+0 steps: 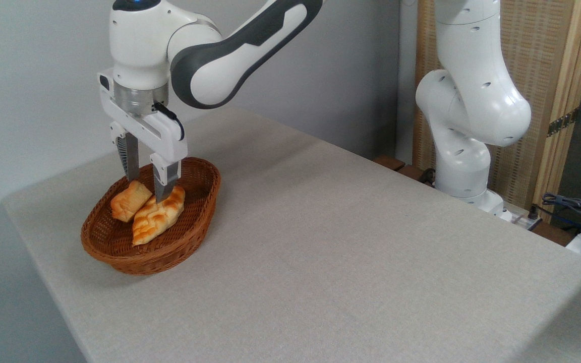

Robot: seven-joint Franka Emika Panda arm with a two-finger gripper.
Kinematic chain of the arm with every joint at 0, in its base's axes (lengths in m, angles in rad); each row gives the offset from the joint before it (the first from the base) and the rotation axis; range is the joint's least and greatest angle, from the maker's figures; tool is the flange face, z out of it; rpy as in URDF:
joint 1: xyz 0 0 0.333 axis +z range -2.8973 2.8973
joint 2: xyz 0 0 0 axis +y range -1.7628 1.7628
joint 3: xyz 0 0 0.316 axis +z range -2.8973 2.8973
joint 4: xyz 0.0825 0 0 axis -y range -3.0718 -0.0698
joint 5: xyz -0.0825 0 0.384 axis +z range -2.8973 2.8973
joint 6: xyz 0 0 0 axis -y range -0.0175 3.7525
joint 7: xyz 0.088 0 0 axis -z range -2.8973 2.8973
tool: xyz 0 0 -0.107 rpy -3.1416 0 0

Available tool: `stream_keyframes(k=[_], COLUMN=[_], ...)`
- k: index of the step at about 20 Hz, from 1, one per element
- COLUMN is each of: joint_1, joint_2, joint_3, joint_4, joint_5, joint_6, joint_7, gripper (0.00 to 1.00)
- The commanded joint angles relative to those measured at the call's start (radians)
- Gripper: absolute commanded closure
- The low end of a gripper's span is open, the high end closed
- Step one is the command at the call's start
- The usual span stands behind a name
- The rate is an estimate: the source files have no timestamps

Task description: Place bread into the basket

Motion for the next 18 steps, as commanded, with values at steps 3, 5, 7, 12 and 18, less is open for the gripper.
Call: stream_keyframes(k=[3, 5, 7, 12, 18], joint_1=[0.009, 0.009, 0.009, 0.009, 0.009], joint_2=[-0.103, -0.153, -0.192, -0.214, -0.232], joint_3=[0.074, 0.128, 0.179, 0.28, 0.366], joint_4=[0.007, 0.007, 0.007, 0.007, 0.007], joint_5=[-0.011, -0.003, 0.032, 0.133, 0.203], joint_6=[-0.086, -0.154, -0.207, -0.33, -0.441], joint_7=[-0.007, 0.012, 0.057, 0.232, 0.478], gripper=[0.0, 0.0, 0.0, 0.0, 0.0])
